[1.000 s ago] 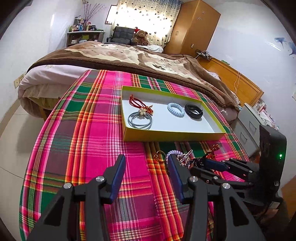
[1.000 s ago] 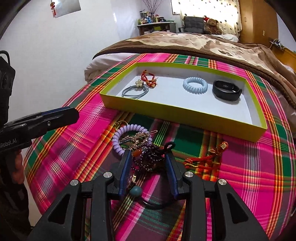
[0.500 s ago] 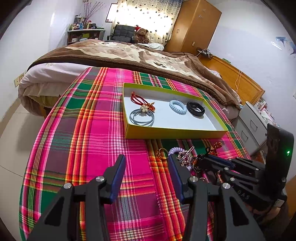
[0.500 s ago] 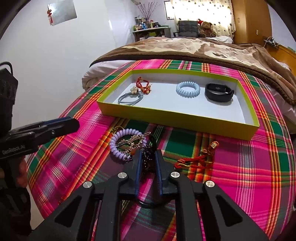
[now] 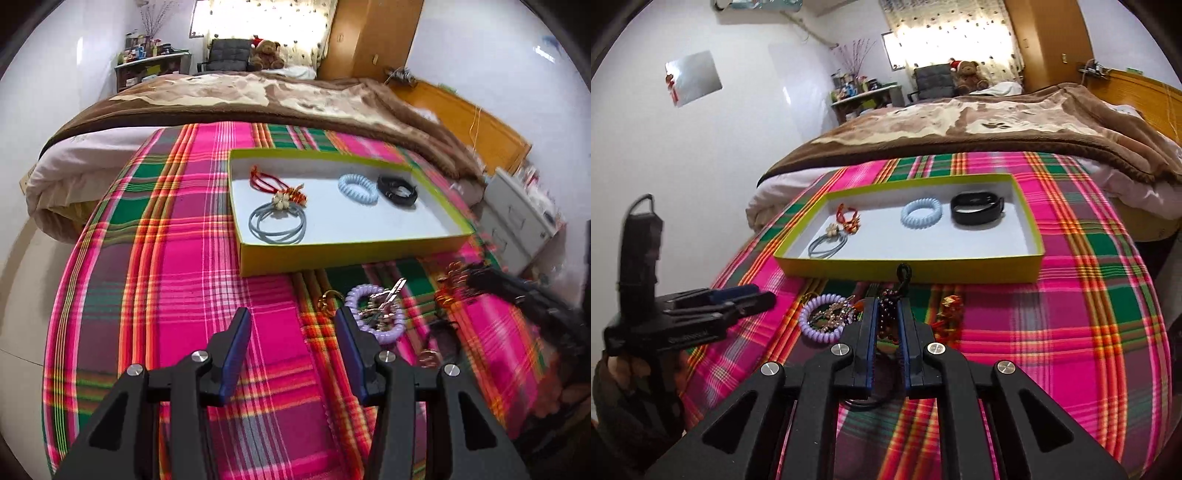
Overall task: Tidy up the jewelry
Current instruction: 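Grasp the dark beaded bracelet with the right tool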
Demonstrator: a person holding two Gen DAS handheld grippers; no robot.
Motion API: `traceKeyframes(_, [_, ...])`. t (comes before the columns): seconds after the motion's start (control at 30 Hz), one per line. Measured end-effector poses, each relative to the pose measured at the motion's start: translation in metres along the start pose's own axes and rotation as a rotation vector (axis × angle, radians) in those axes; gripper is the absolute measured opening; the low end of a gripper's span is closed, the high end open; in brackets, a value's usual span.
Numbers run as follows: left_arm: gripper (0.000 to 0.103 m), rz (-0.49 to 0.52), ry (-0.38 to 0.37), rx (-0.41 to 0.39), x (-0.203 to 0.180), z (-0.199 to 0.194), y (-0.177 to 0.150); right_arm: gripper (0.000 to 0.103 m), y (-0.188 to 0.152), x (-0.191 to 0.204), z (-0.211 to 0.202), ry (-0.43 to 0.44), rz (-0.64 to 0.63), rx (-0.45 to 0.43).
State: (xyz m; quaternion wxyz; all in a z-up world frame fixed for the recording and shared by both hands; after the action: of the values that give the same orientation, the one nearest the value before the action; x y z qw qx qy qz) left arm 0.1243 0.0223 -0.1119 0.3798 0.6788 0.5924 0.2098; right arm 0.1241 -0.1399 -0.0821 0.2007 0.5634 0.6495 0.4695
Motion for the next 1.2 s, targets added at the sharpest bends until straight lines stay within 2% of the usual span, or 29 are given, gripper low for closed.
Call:
traceKeyframes(0.1, [0.049, 0.056, 0.045, 0.010, 0.000, 0.007, 0.000, 0.011, 0.004, -0.003, -0.007, -0.002, 0.010, -0.018])
traceKeyframes(0.3, [0.049, 0.108, 0.040, 0.045, -0.013, 0.018, -0.006, 0.011, 0.005, -0.008, -0.008, 0.002, 0.033, -0.024])
traceKeyframes(0.37, [0.049, 0.122, 0.055, 0.033, -0.014, 0.016, -0.004, 0.011, 0.003, -0.009, -0.008, 0.007, 0.034, -0.021])
traceKeyframes(0.7, [0.049, 0.186, 0.029, 0.040, -0.041, 0.024, -0.006, 0.011, 0.000, -0.016, -0.008, 0.023, 0.064, -0.013])
traceKeyframes(1.1, [0.049, 0.191, 0.070, 0.035, -0.035, 0.030, -0.005, 0.011, 0.003, -0.014, -0.010, 0.034, 0.057, -0.024])
traceKeyframes(1.2, [0.044, 0.193, 0.061, 0.031, -0.036, 0.029, -0.005, 0.011, 0.003, -0.013, -0.011, 0.034, 0.058, -0.024])
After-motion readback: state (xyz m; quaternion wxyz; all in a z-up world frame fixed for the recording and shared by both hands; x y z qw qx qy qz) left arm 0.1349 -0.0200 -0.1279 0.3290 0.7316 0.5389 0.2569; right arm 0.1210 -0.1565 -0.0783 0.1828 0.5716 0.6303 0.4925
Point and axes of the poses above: each gripper's, at about its wrist camera, not at the fingertips, and z roughly the way its jaws point, x to its left, y to its top, the point moved 10 cm from there along z, roughly the way its jaws point, and after that the axes turned 11 degrees about -x, right-handed, at the moved point
